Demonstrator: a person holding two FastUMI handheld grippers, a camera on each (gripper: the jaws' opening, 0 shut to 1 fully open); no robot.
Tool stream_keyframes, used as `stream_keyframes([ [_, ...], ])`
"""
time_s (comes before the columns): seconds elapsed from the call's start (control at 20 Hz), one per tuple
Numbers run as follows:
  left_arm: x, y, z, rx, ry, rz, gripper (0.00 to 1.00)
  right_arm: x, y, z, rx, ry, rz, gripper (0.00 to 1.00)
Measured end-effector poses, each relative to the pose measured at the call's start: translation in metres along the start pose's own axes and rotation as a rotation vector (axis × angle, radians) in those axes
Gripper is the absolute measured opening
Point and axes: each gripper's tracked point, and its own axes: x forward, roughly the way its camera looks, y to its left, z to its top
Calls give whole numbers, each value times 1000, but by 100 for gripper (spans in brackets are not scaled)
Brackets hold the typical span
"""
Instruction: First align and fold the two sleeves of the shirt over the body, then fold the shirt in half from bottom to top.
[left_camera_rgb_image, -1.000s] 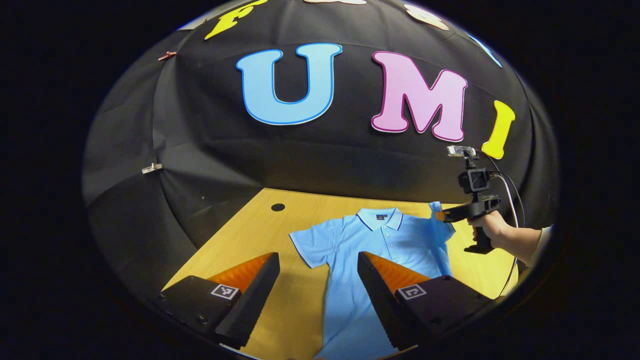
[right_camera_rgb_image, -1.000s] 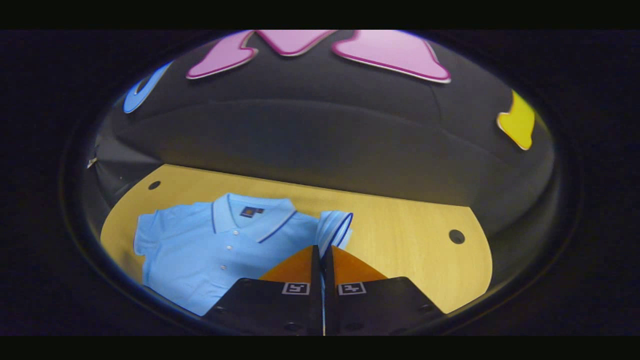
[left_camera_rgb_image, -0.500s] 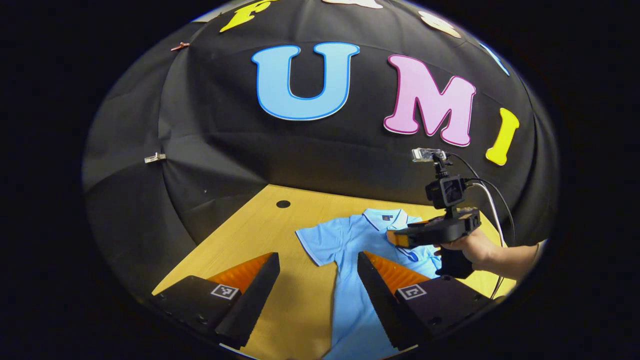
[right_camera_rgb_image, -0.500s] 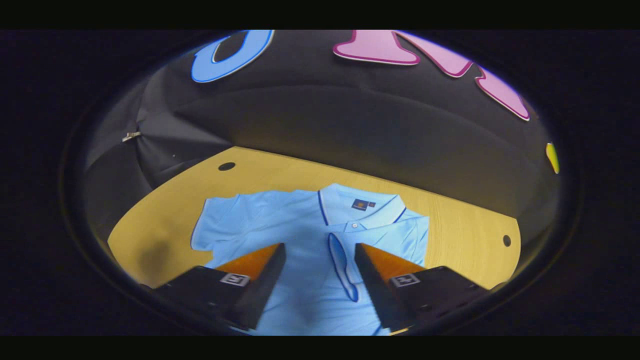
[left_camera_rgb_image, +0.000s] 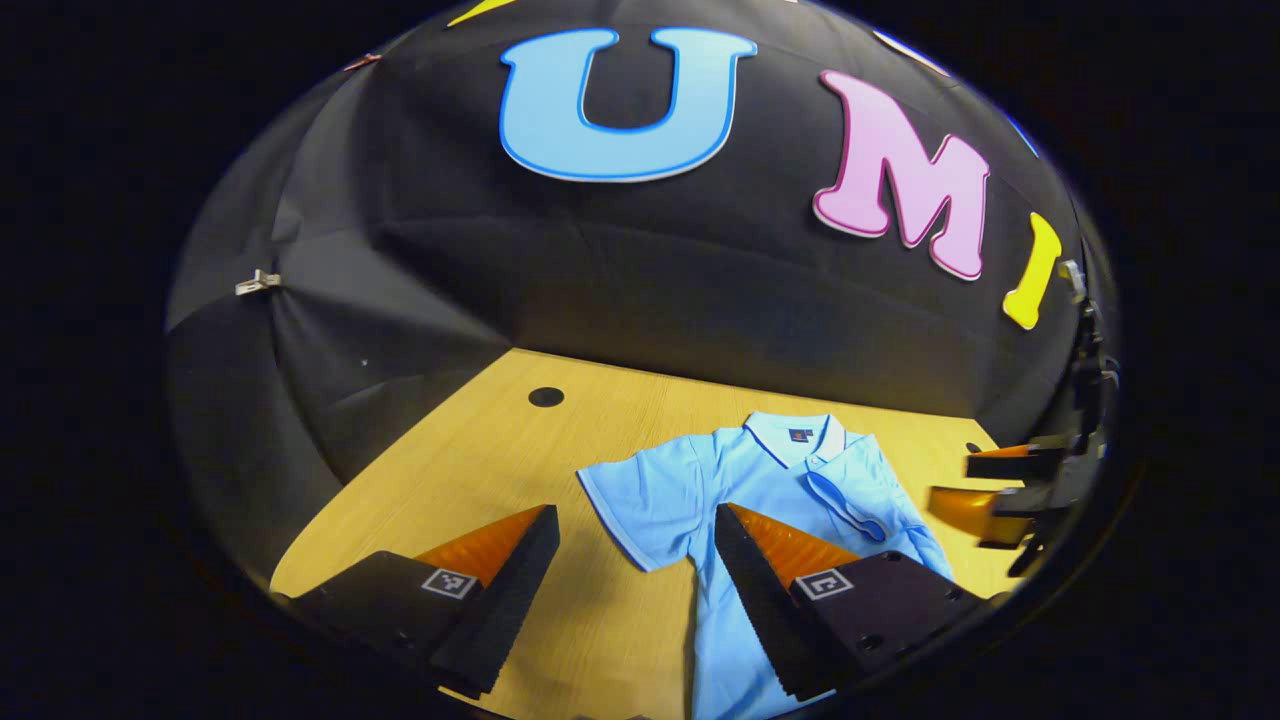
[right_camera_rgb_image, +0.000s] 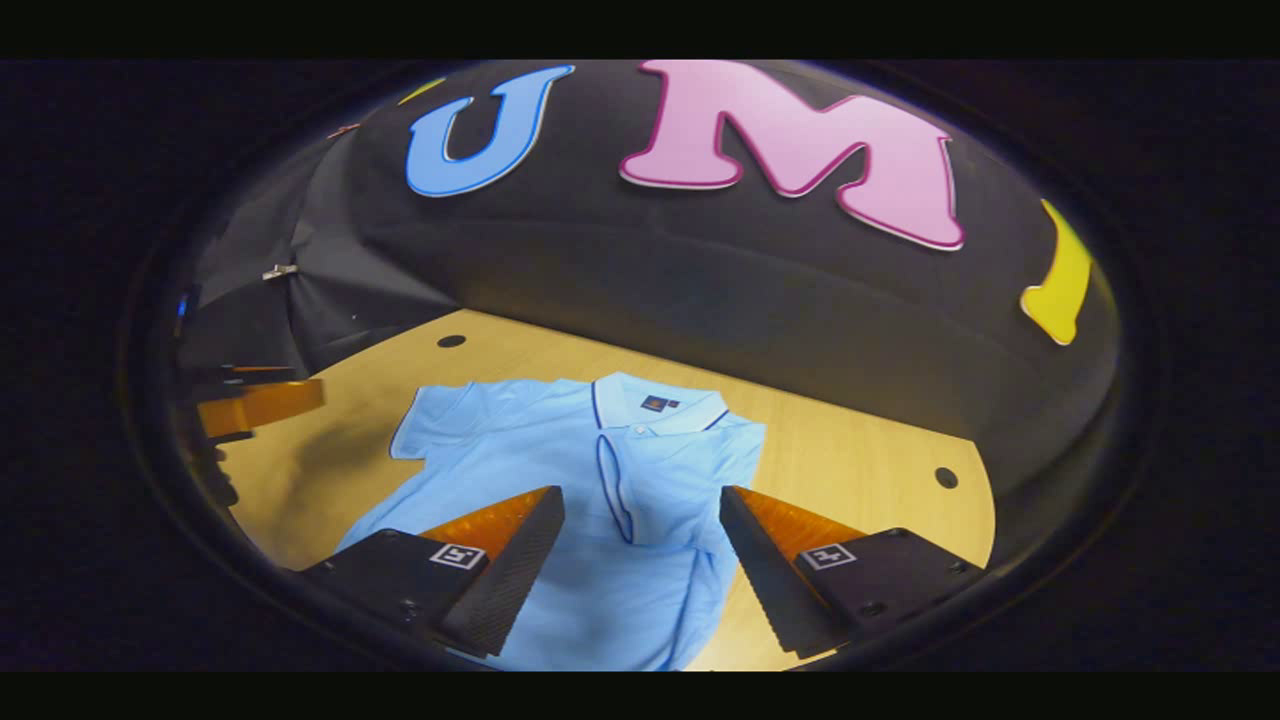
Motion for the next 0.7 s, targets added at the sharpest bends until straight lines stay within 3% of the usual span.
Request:
stream_keyframes([
  [0.15,57,-1,-3,2,33,-4,100,-35,-18,-2,43,-35,0,98],
  [0.35,118,11,-13,-59,81,44,100,-70,-26,-19,57,-66,-6,98],
  [0.55,153,28,-35,61,148,94,99,-90,-18,-38,148,-75,16,98],
  [0.7,161,24,-50,72,189,86,95,-96,-15,-56,199,-65,18,98],
])
